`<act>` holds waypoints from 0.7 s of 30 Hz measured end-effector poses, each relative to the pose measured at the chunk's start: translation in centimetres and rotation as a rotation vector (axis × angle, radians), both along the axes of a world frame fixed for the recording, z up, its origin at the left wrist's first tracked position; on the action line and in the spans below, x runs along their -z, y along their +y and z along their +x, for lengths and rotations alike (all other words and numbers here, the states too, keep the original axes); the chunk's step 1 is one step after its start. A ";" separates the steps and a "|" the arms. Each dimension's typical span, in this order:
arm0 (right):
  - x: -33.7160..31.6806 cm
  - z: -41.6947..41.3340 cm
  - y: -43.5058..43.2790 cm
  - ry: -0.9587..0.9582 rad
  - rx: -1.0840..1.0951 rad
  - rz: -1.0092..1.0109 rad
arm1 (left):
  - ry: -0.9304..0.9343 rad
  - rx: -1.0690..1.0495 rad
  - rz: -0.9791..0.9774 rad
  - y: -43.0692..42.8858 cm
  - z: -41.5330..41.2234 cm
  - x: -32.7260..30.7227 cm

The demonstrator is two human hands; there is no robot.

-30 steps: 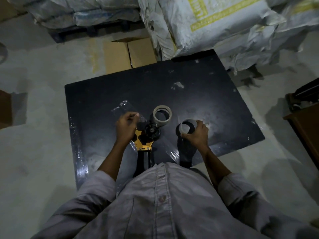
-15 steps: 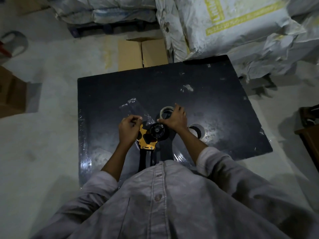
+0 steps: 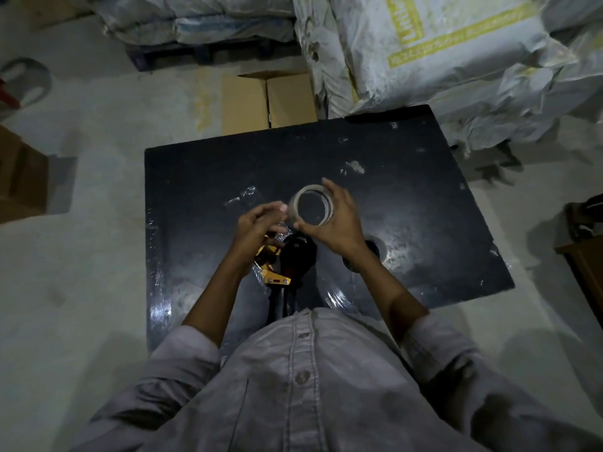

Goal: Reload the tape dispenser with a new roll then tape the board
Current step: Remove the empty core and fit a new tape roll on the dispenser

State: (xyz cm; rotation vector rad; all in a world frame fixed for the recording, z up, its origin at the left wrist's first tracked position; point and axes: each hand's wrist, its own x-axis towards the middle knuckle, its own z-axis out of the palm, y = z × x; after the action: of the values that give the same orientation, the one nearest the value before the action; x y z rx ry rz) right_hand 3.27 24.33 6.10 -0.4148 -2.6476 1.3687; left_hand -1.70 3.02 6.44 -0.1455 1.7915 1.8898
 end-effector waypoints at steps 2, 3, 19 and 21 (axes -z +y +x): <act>-0.5 1.0 -0.6 0.057 -0.001 0.036 | 0.003 0.036 0.014 0.4 0.1 -0.9; -0.8 1.4 -0.7 0.075 -0.002 0.045 | 0.009 0.045 0.001 0.5 0.2 -1.1; -3.0 4.2 0.8 -0.164 -0.043 -0.835 | -0.175 0.020 0.136 -1.1 -1.3 -0.1; -3.1 4.1 0.1 -0.096 -0.040 -0.666 | -0.214 -0.021 0.151 -0.8 -1.2 0.5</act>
State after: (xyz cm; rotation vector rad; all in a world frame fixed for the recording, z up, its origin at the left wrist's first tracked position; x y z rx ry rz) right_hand 7.37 24.47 9.17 -0.4999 -2.2015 2.2776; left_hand -2.89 2.21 5.91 -0.3006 1.5063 1.9363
